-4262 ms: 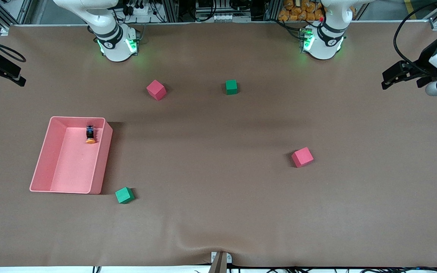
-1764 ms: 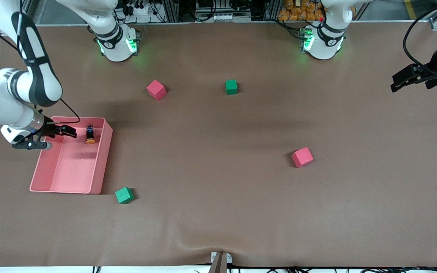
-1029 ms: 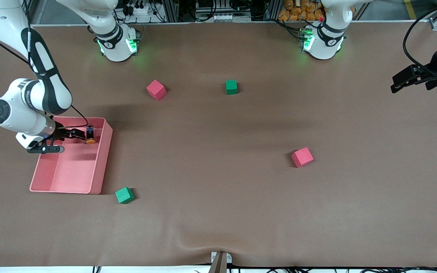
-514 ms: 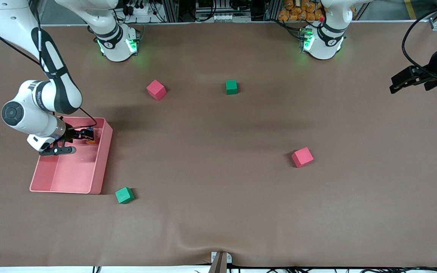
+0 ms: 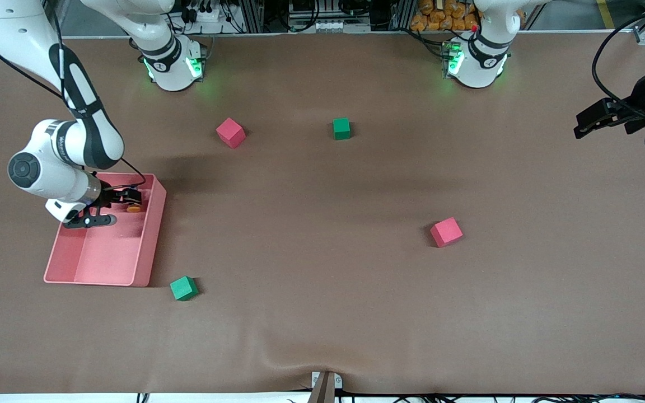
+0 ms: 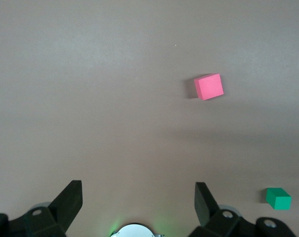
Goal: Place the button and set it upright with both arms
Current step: 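Close the right gripper on the yellow button and lift it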
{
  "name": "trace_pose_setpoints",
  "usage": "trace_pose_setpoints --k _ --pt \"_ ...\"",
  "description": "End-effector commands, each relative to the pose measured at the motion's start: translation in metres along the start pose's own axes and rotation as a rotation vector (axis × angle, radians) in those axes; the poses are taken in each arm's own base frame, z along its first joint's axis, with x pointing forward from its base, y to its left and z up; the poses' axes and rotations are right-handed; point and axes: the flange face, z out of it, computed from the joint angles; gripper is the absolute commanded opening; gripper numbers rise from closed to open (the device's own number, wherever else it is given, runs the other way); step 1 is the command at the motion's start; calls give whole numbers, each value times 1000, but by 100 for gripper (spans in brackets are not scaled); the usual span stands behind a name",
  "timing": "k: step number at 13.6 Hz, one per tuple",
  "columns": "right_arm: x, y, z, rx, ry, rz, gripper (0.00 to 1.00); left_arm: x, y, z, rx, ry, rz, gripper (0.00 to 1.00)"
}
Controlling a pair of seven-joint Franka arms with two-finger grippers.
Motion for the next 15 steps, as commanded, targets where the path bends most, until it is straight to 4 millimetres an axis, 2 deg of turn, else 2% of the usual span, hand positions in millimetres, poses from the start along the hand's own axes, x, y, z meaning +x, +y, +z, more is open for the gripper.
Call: trace_pose_setpoints --k 1,7,15 --pt "-2 4 16 0 -2 1 100 -3 0 -2 1 8 4 100" --pt "-3 5 30 3 -19 1 100 -1 0 -3 -3 21 6 100" --pt "-4 4 32 5 -29 -1 100 -2 -2 -3 -2 15 3 100"
